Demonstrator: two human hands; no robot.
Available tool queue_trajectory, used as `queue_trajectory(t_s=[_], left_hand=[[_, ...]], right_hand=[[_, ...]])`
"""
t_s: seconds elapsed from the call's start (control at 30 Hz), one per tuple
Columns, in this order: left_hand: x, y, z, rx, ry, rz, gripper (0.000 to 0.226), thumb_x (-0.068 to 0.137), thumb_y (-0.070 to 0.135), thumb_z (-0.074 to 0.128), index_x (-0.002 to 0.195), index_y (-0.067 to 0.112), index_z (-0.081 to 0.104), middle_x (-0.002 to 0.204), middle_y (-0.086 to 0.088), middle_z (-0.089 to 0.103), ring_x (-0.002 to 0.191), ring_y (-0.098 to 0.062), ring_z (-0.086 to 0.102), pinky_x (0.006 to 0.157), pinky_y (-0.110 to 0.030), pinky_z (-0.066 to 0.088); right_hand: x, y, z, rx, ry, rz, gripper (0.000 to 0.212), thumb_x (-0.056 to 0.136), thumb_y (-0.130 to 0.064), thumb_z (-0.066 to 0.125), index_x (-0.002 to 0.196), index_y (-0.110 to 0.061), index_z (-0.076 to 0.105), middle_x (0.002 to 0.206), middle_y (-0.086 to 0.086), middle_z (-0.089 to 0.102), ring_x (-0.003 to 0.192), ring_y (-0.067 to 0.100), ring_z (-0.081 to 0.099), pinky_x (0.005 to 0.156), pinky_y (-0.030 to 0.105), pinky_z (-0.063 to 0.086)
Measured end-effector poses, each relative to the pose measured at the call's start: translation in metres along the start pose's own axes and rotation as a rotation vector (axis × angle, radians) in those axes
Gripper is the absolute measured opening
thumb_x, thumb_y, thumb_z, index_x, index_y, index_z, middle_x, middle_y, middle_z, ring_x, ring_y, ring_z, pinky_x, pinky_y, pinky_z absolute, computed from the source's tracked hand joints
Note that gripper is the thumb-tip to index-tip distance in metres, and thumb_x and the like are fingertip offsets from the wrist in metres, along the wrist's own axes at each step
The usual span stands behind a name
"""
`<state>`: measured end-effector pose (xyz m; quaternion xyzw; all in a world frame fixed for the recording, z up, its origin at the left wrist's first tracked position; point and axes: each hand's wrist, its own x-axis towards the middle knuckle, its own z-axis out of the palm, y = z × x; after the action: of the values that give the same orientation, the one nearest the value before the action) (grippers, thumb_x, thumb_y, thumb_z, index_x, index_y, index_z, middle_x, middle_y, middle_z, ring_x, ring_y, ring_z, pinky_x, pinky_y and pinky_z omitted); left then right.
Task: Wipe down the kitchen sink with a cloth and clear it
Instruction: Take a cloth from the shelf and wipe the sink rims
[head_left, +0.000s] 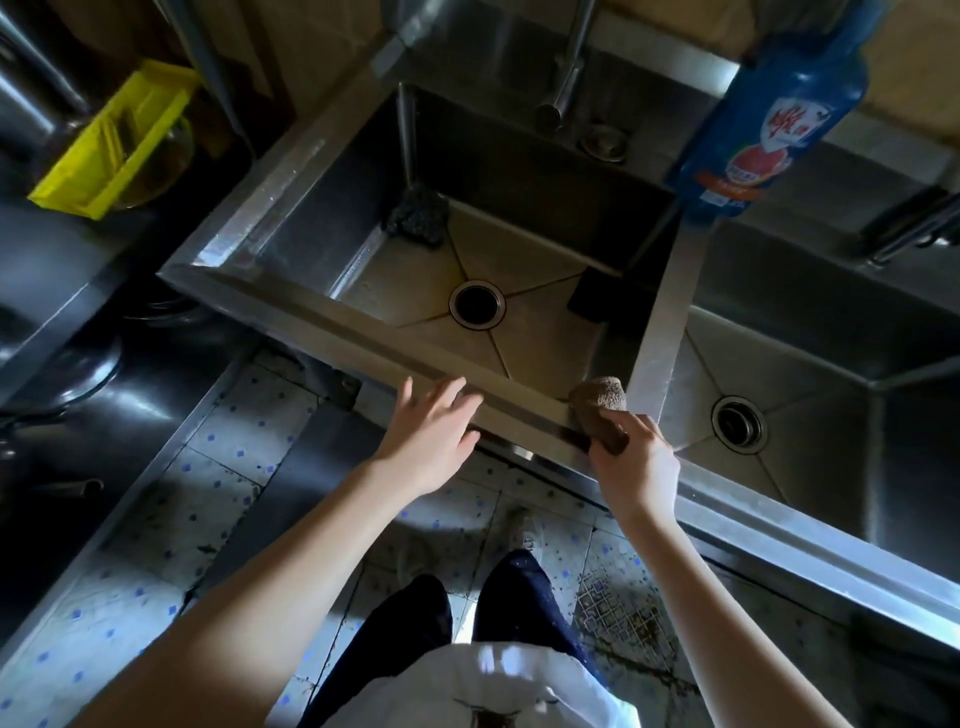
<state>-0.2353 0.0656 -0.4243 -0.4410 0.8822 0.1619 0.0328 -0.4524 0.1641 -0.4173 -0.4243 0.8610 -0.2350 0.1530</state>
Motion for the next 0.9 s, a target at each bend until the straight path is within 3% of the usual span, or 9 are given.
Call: queue_trajectory(t_s=[0.1, 0.27, 0.4, 0.67, 0.9], left_hand=[[-0.003, -0.006, 0.000, -0.001, 0.011, 0.020, 0.048, 0.094, 0.038, 0.045, 0.138, 0.023, 0.037, 0.150, -0.003, 0.031, 0.131, -0.022, 0.039, 0.112, -0.056, 0.011], [0.009, -0.015, -0.002, 0.012, 0.005, 0.025, 0.053, 0.092, 0.041, 0.048, 0.140, 0.024, 0.033, 0.150, -0.004, 0.029, 0.133, -0.024, 0.035, 0.111, -0.056, 0.013], [0.024, -0.025, -0.006, 0.034, -0.075, -0.006, 0.067, 0.088, 0.056, 0.045, 0.144, 0.026, 0.024, 0.154, -0.004, 0.022, 0.136, -0.026, 0.032, 0.112, -0.056, 0.009], [0.041, -0.043, -0.011, 0.063, -0.118, -0.092, 0.073, 0.083, 0.067, 0.043, 0.143, 0.030, 0.022, 0.157, -0.001, 0.013, 0.138, -0.028, 0.027, 0.112, -0.057, 0.003], [0.047, -0.063, -0.015, -0.009, -0.017, -0.076, 0.079, 0.075, 0.071, 0.050, 0.140, 0.030, 0.029, 0.150, 0.004, 0.029, 0.133, -0.021, 0.036, 0.111, -0.057, 0.006]], right_hand=[[-0.002, -0.007, 0.007, -0.029, -0.001, -0.006, 0.043, 0.071, -0.007, 0.067, 0.112, -0.020, 0.068, 0.105, 0.005, 0.066, 0.081, 0.025, 0.060, 0.070, 0.024, 0.043], [0.003, 0.001, 0.001, -0.149, 0.017, -0.021, 0.042, 0.075, -0.016, 0.072, 0.116, -0.022, 0.065, 0.116, 0.008, 0.059, 0.100, 0.030, 0.053, 0.088, 0.040, 0.042], [0.007, 0.004, -0.004, -0.110, -0.056, 0.018, 0.044, 0.078, -0.019, 0.071, 0.120, -0.023, 0.061, 0.114, 0.007, 0.061, 0.095, 0.029, 0.058, 0.076, 0.041, 0.054], [0.013, -0.008, 0.005, -0.179, -0.104, 0.027, 0.044, 0.078, -0.022, 0.069, 0.121, -0.023, 0.059, 0.110, 0.008, 0.063, 0.085, 0.030, 0.061, 0.066, 0.031, 0.050], [0.016, -0.033, 0.014, -0.193, -0.156, 0.033, 0.044, 0.079, -0.024, 0.069, 0.122, -0.022, 0.059, 0.105, 0.009, 0.062, 0.083, 0.029, 0.061, 0.063, 0.029, 0.047]])
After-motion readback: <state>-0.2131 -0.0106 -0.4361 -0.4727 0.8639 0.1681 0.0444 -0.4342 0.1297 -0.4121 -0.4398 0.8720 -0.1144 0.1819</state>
